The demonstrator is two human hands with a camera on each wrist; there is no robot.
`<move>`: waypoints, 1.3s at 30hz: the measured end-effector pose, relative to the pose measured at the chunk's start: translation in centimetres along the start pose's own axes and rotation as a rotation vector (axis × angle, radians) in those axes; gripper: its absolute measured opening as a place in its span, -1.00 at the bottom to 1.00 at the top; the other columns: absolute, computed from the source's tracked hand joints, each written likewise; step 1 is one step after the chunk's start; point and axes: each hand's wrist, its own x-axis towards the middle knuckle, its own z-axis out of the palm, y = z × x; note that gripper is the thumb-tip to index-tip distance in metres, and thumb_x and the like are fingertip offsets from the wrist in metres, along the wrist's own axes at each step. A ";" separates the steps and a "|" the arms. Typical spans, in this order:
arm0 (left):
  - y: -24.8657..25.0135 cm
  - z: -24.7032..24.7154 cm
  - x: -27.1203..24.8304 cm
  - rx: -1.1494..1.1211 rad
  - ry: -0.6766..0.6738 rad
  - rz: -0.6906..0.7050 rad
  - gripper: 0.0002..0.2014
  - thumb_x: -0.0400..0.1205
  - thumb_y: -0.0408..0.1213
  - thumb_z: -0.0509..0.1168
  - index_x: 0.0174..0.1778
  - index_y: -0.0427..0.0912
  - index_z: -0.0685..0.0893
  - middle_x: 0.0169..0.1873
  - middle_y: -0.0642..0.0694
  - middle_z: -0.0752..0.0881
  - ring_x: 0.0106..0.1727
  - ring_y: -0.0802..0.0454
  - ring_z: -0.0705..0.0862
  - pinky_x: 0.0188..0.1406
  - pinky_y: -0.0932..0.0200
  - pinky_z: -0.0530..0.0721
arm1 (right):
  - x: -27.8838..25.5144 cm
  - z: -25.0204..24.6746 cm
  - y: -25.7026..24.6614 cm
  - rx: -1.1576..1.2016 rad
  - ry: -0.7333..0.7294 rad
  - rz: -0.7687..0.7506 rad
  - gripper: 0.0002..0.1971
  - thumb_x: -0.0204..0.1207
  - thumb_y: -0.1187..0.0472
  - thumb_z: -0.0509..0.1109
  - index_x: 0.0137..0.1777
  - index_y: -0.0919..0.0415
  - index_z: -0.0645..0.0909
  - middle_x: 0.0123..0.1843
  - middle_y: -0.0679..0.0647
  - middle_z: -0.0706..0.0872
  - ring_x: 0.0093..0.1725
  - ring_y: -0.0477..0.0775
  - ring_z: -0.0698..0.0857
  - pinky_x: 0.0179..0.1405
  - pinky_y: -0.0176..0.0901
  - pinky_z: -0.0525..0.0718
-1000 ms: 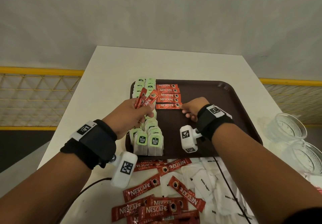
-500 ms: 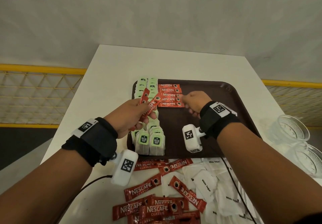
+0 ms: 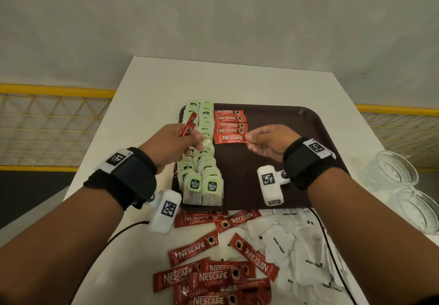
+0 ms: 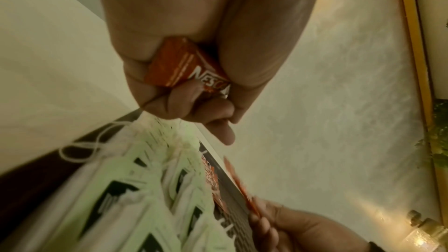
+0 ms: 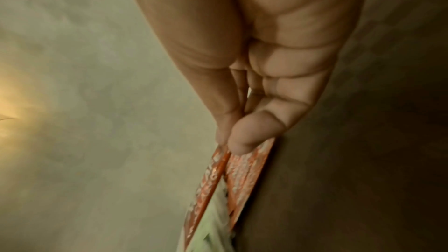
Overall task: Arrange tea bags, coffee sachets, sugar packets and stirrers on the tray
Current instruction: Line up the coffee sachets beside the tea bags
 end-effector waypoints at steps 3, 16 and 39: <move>-0.3 -0.3 0.1 -0.043 0.020 -0.033 -0.80 0.71 -0.22 0.30 0.12 -0.26 0.70 -0.28 0.01 0.74 -0.45 0.15 0.42 -0.46 0.29 0.42 | 0.7 -0.6 1.0 -0.008 0.107 0.082 -0.92 0.53 0.39 0.45 -0.01 0.36 0.69 -0.21 0.21 0.74 -0.34 -0.02 0.71 -0.38 -0.29 0.70; -0.9 -0.1 -0.3 -0.053 -0.010 -0.040 -0.80 0.71 -0.16 0.30 0.09 -0.21 0.68 -0.26 -0.03 0.70 -0.48 0.16 0.38 -0.60 0.37 0.40 | 2.5 1.8 -0.5 -0.525 0.239 0.248 -0.67 0.49 0.07 0.52 0.08 0.29 0.61 -0.30 0.11 0.68 -0.44 -0.03 0.61 -0.34 -0.24 0.64; 0.9 2.9 -1.3 -0.103 -0.270 -0.134 -0.82 0.70 -0.24 0.14 -0.22 -0.19 0.45 -0.47 -0.05 0.45 -0.51 0.10 0.36 -0.55 0.24 0.33 | -3.1 5.8 -2.8 -0.379 -0.176 -0.358 -0.75 0.50 0.23 0.52 0.10 0.27 0.60 -0.32 0.09 0.66 -0.51 -0.14 0.55 -0.58 -0.30 0.50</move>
